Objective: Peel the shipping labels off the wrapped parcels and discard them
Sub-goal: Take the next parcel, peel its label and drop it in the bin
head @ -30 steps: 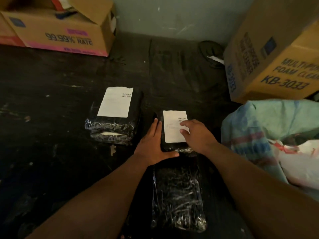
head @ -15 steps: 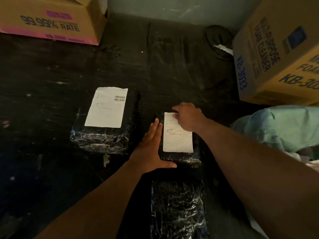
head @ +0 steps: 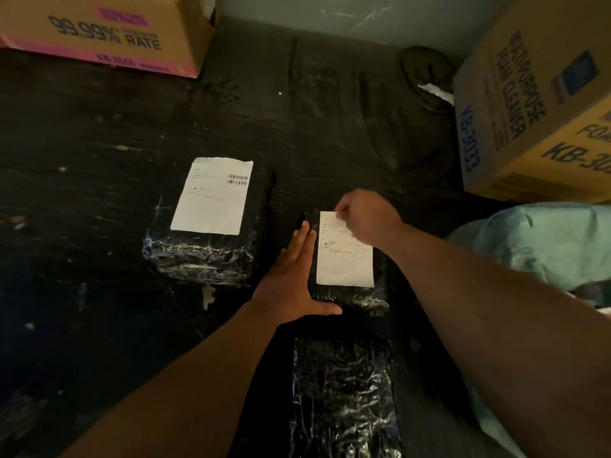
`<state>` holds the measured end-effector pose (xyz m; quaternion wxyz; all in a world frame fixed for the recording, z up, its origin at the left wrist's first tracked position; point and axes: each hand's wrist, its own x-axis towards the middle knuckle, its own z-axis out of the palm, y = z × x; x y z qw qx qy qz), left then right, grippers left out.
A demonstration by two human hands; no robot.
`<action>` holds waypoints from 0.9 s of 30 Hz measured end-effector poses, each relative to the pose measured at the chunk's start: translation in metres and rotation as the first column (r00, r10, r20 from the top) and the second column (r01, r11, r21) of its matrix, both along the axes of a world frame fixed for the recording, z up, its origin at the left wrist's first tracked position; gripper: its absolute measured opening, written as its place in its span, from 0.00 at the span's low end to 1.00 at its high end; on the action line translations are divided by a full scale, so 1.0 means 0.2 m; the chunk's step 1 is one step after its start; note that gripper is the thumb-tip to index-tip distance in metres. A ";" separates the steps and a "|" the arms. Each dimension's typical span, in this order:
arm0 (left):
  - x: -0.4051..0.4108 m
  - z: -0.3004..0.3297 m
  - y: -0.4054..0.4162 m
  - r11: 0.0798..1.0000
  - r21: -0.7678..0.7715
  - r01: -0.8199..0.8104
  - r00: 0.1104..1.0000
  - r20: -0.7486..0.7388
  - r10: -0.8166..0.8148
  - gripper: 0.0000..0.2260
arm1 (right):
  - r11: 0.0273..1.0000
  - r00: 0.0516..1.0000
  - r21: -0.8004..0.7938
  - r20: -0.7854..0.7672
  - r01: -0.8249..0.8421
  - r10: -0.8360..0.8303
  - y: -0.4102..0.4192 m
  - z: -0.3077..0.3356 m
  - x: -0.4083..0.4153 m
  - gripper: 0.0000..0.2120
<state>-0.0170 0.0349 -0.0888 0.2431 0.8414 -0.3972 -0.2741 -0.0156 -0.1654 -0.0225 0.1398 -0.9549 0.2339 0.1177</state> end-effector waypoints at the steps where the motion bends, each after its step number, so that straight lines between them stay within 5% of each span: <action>1: 0.00 0.00 0.00 1.000 0.004 0.003 1.000 0.002 -0.003 0.66 | 1.000 1.000 0.007 0.021 -0.007 0.006 0.00 0.00 -0.01 0.07; 15: 0.00 -0.01 0.00 0.999 0.038 0.018 1.000 0.021 -0.019 0.67 | 0.996 0.976 0.005 0.199 -0.094 0.092 0.04 0.07 -0.15 0.11; 21: 0.00 -0.01 0.00 0.999 0.045 0.026 0.999 0.029 -0.027 0.67 | 0.999 0.996 -0.033 0.084 -0.016 0.019 0.05 0.07 -0.13 0.22; 27: 0.00 -0.01 0.00 0.998 0.058 0.038 0.999 0.037 -0.040 0.67 | 0.996 1.000 -0.092 0.025 0.018 -0.015 0.08 0.08 -0.11 0.08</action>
